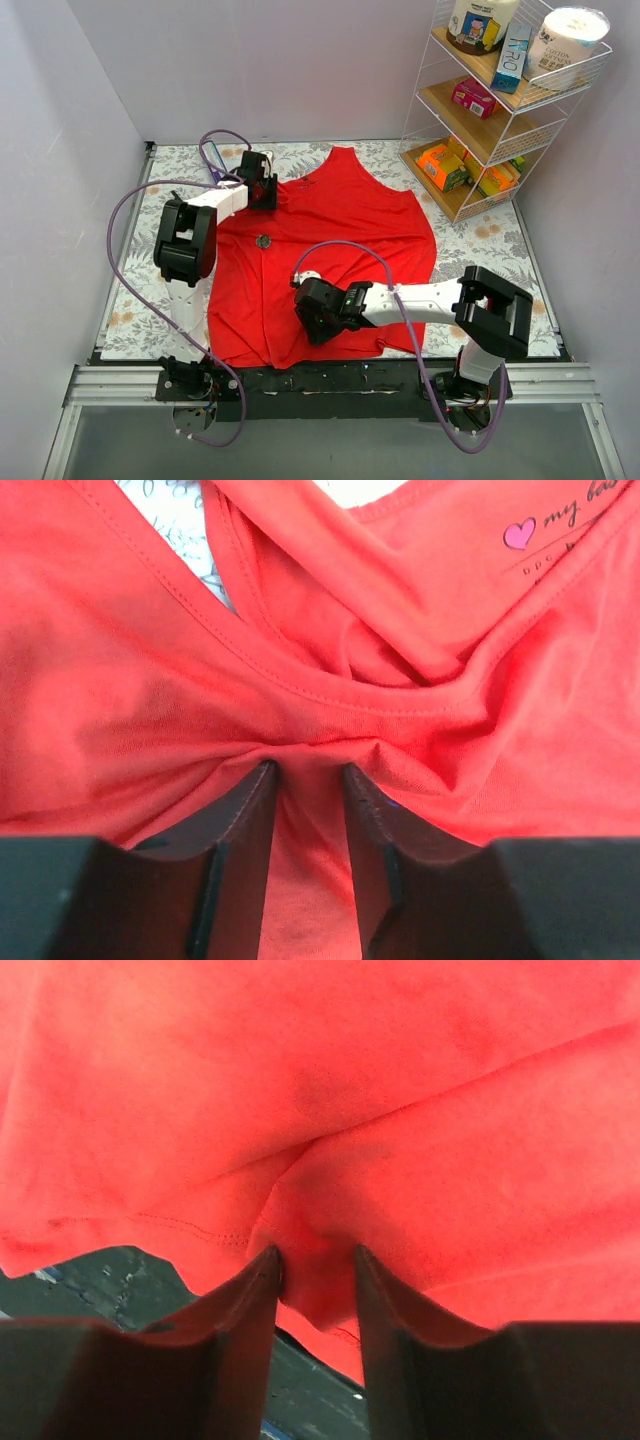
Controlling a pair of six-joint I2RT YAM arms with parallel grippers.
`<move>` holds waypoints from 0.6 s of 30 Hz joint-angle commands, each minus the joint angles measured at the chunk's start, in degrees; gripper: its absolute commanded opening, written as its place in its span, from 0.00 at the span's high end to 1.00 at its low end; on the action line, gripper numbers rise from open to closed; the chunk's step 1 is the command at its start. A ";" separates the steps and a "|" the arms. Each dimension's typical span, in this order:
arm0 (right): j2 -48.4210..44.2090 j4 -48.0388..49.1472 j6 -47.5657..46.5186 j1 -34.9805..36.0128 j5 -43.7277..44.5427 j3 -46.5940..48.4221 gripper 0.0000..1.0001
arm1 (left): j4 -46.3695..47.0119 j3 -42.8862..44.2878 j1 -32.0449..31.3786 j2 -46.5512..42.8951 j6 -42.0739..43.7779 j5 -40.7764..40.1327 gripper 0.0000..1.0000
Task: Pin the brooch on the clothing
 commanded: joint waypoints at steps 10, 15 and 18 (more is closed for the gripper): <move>-1.28 -2.49 8.03 7.16 -2.99 -2.99 0.99 | -5.64 8.46 0.02 9.22 -0.37 -0.07 0.97; -3.31 -4.17 11.38 9.79 -3.78 -4.05 0.99 | -6.43 11.98 0.19 11.16 -0.99 -0.16 1.00; -3.66 -5.14 11.82 10.06 -3.35 -3.96 0.99 | -7.48 14.53 0.37 12.39 -0.99 -0.07 1.00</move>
